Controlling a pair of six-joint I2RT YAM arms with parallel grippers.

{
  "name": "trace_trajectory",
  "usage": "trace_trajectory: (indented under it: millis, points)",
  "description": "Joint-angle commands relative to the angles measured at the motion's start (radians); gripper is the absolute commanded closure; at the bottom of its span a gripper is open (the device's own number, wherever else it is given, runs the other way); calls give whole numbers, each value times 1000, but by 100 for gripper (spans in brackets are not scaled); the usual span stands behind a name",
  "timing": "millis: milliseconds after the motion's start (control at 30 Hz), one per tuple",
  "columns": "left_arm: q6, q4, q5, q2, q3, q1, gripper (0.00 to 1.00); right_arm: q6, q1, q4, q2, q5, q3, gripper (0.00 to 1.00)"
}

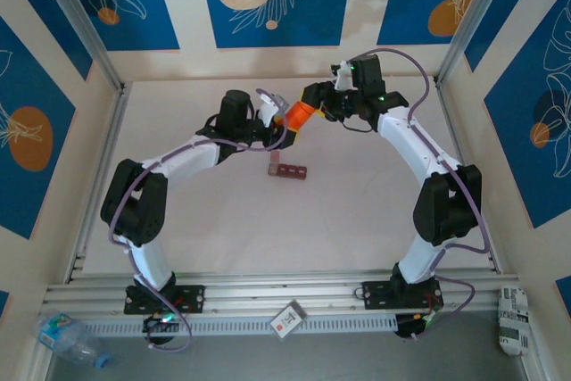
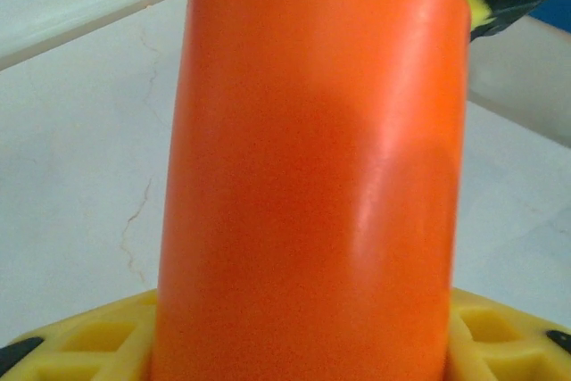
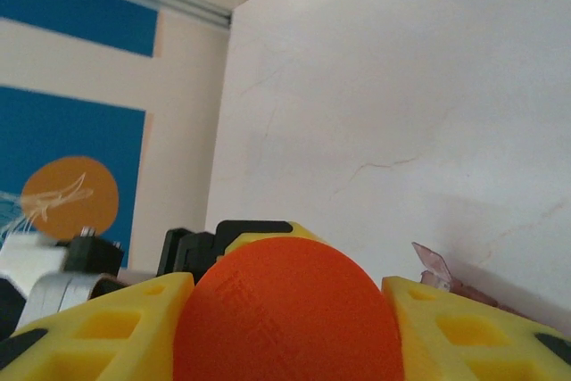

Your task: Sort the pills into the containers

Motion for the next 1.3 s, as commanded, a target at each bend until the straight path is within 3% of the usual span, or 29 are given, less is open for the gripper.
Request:
trace_trajectory:
  millis: [0, 100, 167, 233, 300, 400, 600, 800, 1267]
  points:
    - [-148, 168, 184, -32, 20, 26, 100, -188, -24, 184, -26, -243, -78, 49]
    - [-298, 335, 236, -29, -14, 46, 100, -189, -51, 283, -45, -308, -125, 49]
    - [-327, 376, 231, -27, -24, 49, 100, -166, -60, 283, -37, -324, -111, 48]
    - [-311, 350, 217, -24, -16, 49, 100, -155, -59, 260, -36, -317, -92, 38]
    - [-272, 304, 192, -22, -8, 48, 100, -124, -61, 231, -52, -267, -77, 21]
    - [-196, 227, 135, -29, -4, 47, 100, -57, -71, 196, -93, -160, -77, 15]
    - [-2, 77, -31, -56, -3, 25, 100, 136, -90, 34, -123, 46, -53, 14]
    - [138, -18, -141, -63, 11, -18, 100, 215, -72, -57, -94, 100, -19, 13]
    - [183, -54, -183, -46, 32, -64, 100, 226, -4, -83, -20, 111, 11, 15]
